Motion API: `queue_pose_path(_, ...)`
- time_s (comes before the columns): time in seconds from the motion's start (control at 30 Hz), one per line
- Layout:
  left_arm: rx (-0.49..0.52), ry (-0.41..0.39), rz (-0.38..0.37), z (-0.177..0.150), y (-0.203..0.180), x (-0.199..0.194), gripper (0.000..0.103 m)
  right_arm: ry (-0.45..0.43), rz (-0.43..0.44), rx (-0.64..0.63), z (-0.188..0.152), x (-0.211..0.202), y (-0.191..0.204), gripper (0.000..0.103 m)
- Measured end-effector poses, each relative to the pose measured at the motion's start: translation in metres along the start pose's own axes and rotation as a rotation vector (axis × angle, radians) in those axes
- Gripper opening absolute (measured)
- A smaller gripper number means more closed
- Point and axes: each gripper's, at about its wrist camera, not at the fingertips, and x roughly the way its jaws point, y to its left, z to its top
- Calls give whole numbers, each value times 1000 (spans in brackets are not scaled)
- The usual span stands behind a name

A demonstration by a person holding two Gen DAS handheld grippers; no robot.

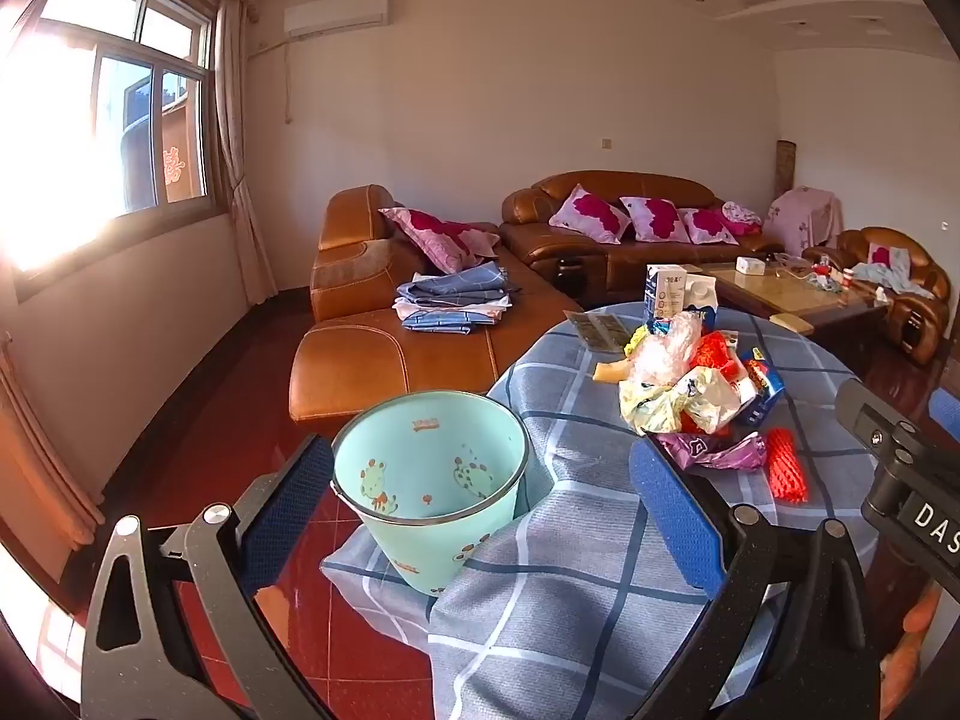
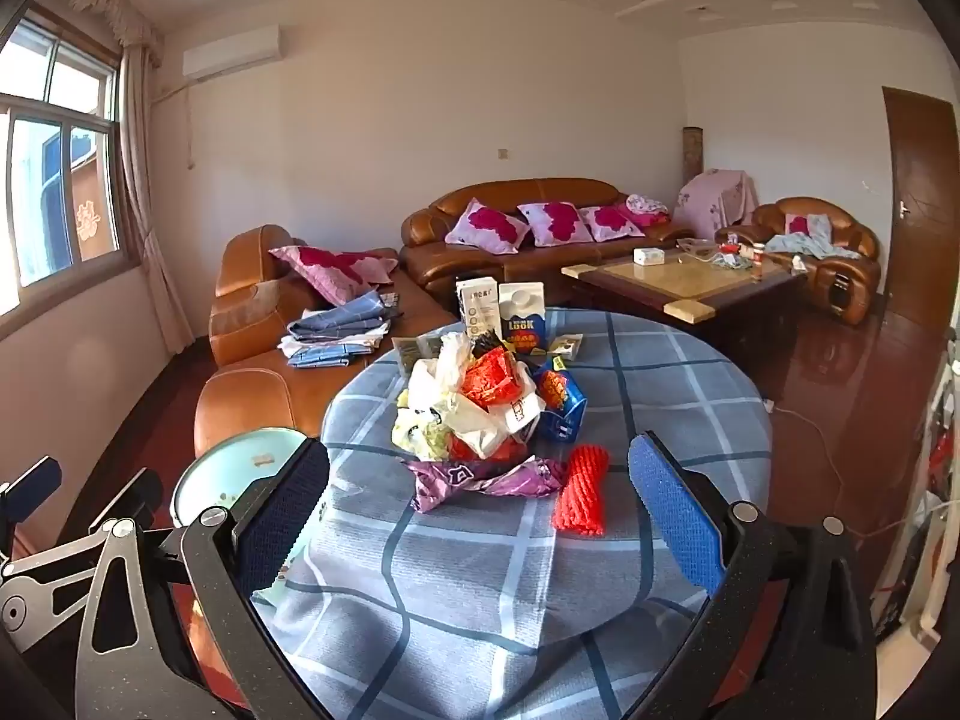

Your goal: Collect trash

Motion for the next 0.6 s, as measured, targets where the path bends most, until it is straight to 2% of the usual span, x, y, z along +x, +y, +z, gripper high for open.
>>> queue_pose_path(0.3, -7, 11, 9, 3, 11, 3, 97, 14, 1, 15, -2, 2, -4, 98)
queue_pose_path(0.37, 1, 5, 18, 0, 1, 1, 97, 15, 1, 16, -2, 2, -5, 98)
queue_pose_path(0.6, 1, 5, 19, 0, 1, 1, 97, 15, -5, 13, -3, 2, -3, 98)
